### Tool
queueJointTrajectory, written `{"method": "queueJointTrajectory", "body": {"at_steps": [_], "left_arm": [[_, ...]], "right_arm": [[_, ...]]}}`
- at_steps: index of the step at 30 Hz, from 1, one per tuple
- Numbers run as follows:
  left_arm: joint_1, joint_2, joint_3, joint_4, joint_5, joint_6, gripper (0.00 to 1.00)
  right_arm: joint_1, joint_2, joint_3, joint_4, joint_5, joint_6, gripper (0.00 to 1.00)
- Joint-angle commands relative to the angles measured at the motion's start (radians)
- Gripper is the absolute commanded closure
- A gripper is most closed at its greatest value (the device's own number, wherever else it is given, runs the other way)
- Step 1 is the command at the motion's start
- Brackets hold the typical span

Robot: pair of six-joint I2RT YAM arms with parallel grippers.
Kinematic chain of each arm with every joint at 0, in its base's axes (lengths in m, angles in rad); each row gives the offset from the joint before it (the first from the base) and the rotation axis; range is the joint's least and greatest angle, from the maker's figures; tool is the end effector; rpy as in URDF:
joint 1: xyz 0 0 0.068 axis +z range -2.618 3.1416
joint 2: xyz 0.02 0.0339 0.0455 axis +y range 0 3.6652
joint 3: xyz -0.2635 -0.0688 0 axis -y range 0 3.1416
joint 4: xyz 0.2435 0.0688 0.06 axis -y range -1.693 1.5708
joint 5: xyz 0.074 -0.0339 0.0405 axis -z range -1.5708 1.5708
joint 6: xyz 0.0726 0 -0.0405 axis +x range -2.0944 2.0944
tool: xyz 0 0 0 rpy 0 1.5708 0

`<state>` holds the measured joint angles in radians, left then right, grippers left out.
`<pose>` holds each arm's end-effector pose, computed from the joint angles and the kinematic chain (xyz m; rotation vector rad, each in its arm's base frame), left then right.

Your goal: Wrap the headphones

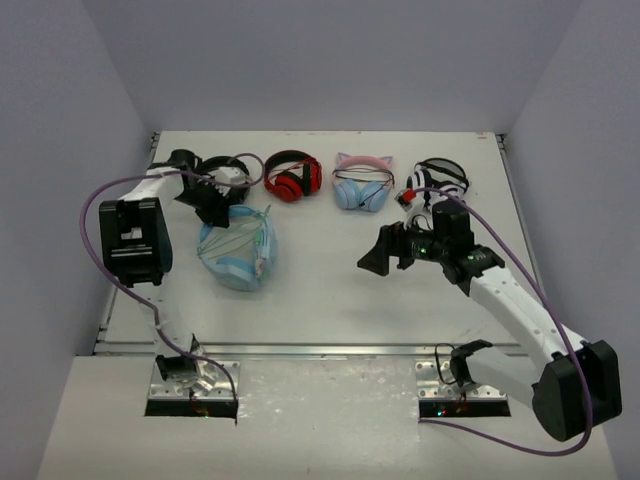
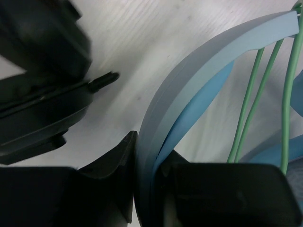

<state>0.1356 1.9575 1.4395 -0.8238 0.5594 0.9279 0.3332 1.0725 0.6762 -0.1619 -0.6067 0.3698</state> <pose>0.3930 0.0147 0.1571 1.0916 2.3854 -0.4962 0.2276 0.1226 0.2355 -0.3365 2.1741 1.0508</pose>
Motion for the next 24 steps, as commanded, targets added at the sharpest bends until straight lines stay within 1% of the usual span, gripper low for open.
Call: {"method": "queueJointTrajectory", "body": {"at_steps": [1,6,7,9,10,13,18,22,24], "left_arm": [[0.074,0.018,0.070,-0.021,0.076,0.051,1.00],[0.072,0.075,0.047,0.055,-0.029,0.031,1.00],[0.067,0.083,0.033,0.089,-0.074,0.029,1.00],[0.064,0.078,-0.022,0.129,-0.113,0.026,1.00],[0.064,0.075,-0.037,0.165,-0.169,0.023,1.00],[0.064,0.072,-0.091,0.230,-0.280,0.008,1.00],[0.056,0.066,-0.146,0.313,-0.357,-0.014,1.00],[0.035,0.064,-0.206,0.446,-0.505,-0.054,1.00],[0.033,0.066,-0.224,0.478,-0.544,-0.073,0.99]], "right_arm": [[0.021,-0.045,-0.046,0.071,-0.054,0.038,0.01],[0.038,-0.083,-0.075,0.093,-0.051,0.038,0.01],[0.038,-0.088,-0.072,0.097,-0.054,0.041,0.01],[0.040,-0.088,-0.066,0.101,-0.062,0.043,0.01],[0.040,-0.089,-0.064,0.102,-0.065,0.043,0.01],[0.044,-0.088,-0.076,0.134,-0.080,0.058,0.01],[0.058,-0.062,-0.105,0.180,-0.090,0.073,0.01],[0.069,-0.054,-0.107,0.186,-0.088,0.069,0.01],[0.070,-0.060,-0.107,0.186,-0.085,0.067,0.01]]}}
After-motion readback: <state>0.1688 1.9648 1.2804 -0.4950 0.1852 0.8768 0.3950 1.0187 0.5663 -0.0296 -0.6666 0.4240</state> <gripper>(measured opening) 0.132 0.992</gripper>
